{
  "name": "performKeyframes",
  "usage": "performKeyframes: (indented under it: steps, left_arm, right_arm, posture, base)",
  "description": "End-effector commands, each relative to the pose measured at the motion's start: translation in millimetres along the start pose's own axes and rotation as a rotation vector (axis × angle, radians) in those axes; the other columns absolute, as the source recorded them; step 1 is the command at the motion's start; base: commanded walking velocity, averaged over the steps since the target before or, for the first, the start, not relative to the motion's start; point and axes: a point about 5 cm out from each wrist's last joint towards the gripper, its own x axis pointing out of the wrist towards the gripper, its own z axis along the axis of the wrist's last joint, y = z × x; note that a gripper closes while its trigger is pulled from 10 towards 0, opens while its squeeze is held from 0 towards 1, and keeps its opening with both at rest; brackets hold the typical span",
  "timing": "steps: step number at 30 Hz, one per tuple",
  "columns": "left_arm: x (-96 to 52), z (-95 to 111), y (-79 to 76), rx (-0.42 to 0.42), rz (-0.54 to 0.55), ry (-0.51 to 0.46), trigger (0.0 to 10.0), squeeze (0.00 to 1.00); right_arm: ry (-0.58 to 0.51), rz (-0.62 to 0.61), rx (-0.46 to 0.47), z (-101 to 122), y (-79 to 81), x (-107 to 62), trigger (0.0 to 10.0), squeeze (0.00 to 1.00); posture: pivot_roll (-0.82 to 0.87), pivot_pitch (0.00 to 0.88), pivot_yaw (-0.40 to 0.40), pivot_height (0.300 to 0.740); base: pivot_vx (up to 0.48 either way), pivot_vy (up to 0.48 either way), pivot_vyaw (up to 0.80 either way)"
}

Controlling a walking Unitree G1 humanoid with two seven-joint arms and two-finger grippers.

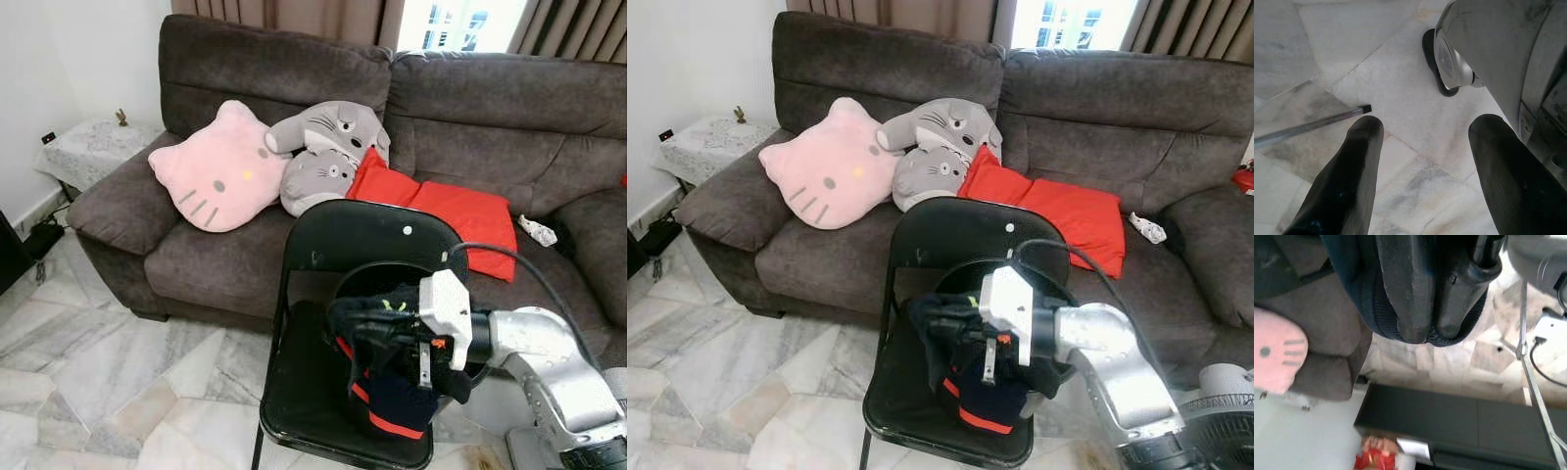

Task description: Hang hanger

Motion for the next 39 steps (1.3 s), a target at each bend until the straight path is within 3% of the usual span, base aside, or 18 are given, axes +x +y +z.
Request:
performKeyframes:
  steps: [1,11,12,13,16,19,21,28,30,31,35,38,39]
  left_arm:
    - [-1.1,-5,0.0,-0.007,-0.002,0.020,10.0,0.00]
    - [-1.2,-5,0.1,-0.007,0.000,0.021,10.0,0.00]
    - [-1.1,-5,0.1,-0.007,0.000,0.020,10.0,0.00]
    - [-1.1,-5,0.2,-0.008,0.001,0.020,10.0,0.00]
    - [-1.1,-5,0.3,-0.007,0.001,0.020,10.0,0.00]
    - [-0.9,-5,0.0,-0.009,0.001,0.020,10.0,0.00]
    - [-0.6,-4,-0.1,-0.009,0.001,0.017,10.0,0.00]
    - [0.0,-1,0.4,-0.007,0.004,0.010,10.0,0.00]
    - [0.2,0,0.3,-0.007,0.005,0.008,10.0,0.00]
    - [0.4,0,0.1,-0.007,0.004,0.007,10.0,0.00]
    - [0.6,1,-0.4,-0.006,0.002,0.005,10.0,0.00]
    - [0.9,2,-0.6,-0.004,0.001,0.005,10.0,0.00]
    - [1.0,2,-0.5,-0.004,0.001,0.005,10.0,0.00]
  right_arm:
    - [0.031,0.004,-0.010,-3,-0.4,-1.3,0.0,0.00]
    - [0.027,-0.040,-0.009,-8,-2.5,-1.5,0.0,0.00]
    - [0.008,-0.069,-0.013,-6,-5.9,-2.5,0.0,0.00]
    - [-0.064,-0.226,-0.031,7,-22.3,-9.0,0.0,0.00]
    - [-0.131,-0.506,-0.039,20,-49.2,-24.4,0.0,0.00]
    - [-0.185,-0.699,-0.045,31,-64.3,-40.7,0.0,0.00]
    - [-0.229,-0.747,-0.067,43,-65.7,-49.7,0.0,0.00]
    - [-0.319,-0.730,-0.177,79,-60.7,-66.7,0.0,0.00]
    - [-0.344,-0.785,-0.213,92,-64.2,-84.8,0.0,0.00]
    - [-0.349,-0.862,-0.240,100,-69.0,-104.1,0.0,0.00]
    - [-0.317,-0.997,-0.267,106,-78.4,-136.4,0.0,0.00]
    - [-0.258,-1.204,-0.310,118,-93.2,-174.7,0.0,0.00]
    - [-0.262,-1.227,-0.313,121,-94.9,-179.3,0.0,0.00]
  posture:
    - [-0.03,0.029,-0.028,0.740]
    - [-0.02,0.032,-0.028,0.740]
    - [-0.02,0.031,-0.028,0.740]
    - [-0.03,0.030,-0.028,0.740]
    - [-0.03,0.029,-0.027,0.740]
    - [-0.04,0.023,-0.021,0.740]
    - [-0.05,0.014,-0.017,0.740]
    - [-0.07,0.003,-0.011,0.740]
    - [-0.08,0.000,-0.009,0.740]
    - [-0.08,0.000,-0.009,0.740]
    - [-0.10,0.000,-0.006,0.740]
    - [-0.11,0.000,-0.004,0.740]
    - [-0.11,0.000,-0.003,0.740]
  base:
    - [0.000,0.000,0.00]
    - [0.000,0.000,0.00]
    - [0.000,0.000,0.00]
    - [0.000,0.000,0.00]
    - [0.000,0.000,0.00]
    - [0.000,0.000,0.00]
    - [0.000,0.000,0.00]
    - [0.000,0.000,0.00]
    - [0.000,0.000,0.00]
    - [0.000,0.000,0.00]
    - [0.000,0.000,0.00]
    - [0.000,0.000,0.00]
    - [0.000,0.000,0.00]
